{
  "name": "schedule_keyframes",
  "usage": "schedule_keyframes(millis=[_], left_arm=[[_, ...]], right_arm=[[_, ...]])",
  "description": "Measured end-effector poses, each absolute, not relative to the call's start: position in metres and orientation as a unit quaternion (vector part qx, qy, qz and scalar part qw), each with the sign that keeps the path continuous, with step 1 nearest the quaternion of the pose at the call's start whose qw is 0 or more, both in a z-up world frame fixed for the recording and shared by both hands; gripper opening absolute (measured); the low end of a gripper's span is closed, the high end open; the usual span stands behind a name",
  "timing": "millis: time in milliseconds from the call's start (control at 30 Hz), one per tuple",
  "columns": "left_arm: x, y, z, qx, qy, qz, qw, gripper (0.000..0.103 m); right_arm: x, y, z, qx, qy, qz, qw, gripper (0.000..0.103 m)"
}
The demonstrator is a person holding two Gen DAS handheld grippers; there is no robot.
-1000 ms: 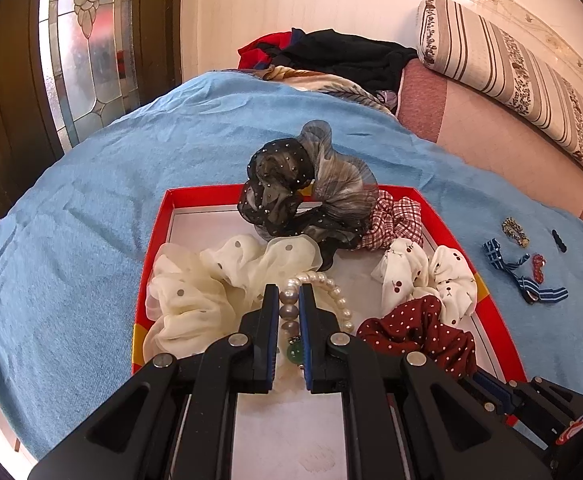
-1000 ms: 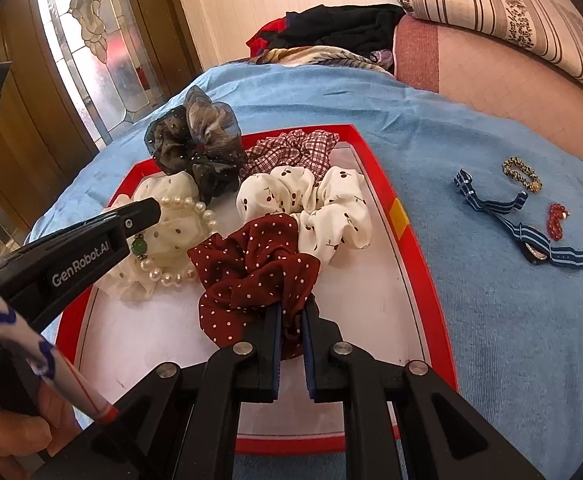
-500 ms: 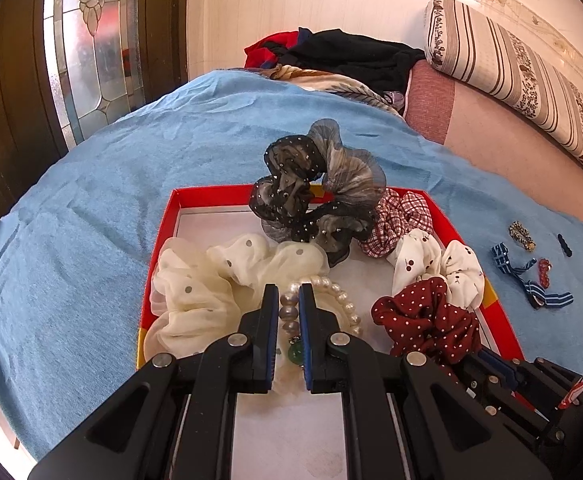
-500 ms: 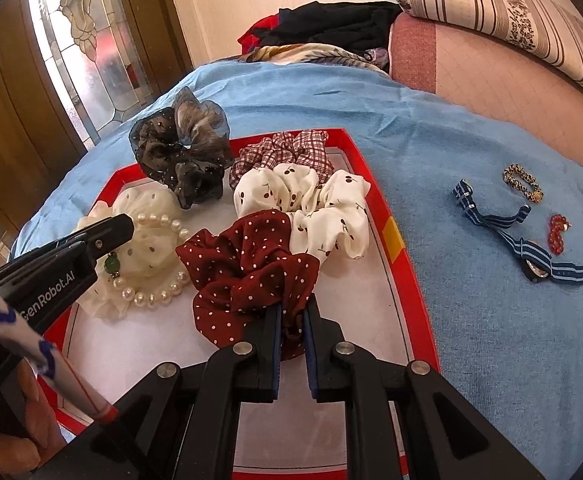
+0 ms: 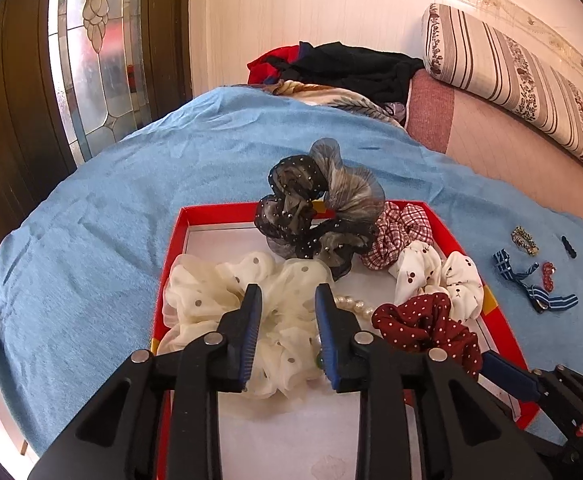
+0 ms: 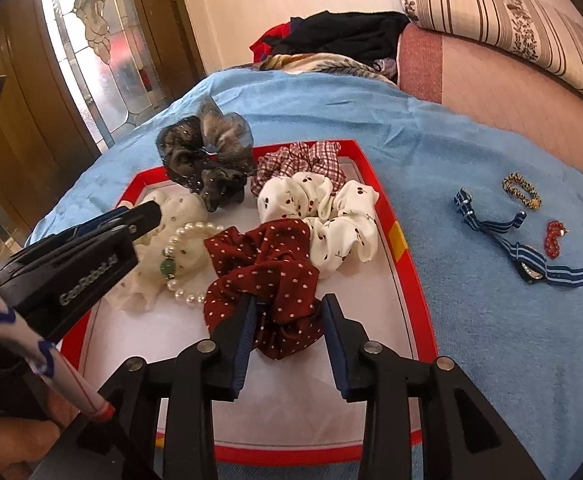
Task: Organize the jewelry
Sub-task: 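Move both empty tools back to the watch and hair tie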
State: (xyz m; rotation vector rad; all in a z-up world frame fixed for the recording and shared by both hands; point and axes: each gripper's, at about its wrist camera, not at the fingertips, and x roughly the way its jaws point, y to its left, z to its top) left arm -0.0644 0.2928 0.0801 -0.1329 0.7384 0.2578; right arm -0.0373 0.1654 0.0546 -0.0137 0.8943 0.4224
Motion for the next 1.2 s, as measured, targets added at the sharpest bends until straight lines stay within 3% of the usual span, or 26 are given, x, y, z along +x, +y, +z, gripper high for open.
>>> schedule_keyframes(millis=[67, 567, 1200], left_arm=[[-0.065, 0.292, 0.082, -0.063, 0.356, 0.126, 0.924, 0.028], [-0.076, 0.291, 0.097, -0.054, 0.321, 0.134, 0.936, 0.039], [-0.081, 0.293, 0.110, -0.071, 0.289, 0.143, 0.944, 0.044]], right_arm=[[-0.042, 0.165, 0.060, -0.006, 0.423, 0.205, 0.882, 0.044], [-0.060, 0.154, 0.081, 0.003, 0.405, 0.207, 0.891, 0.044], [-0.057, 0.088, 0.097, 0.049, 0.389, 0.170, 0.904, 0.044]])
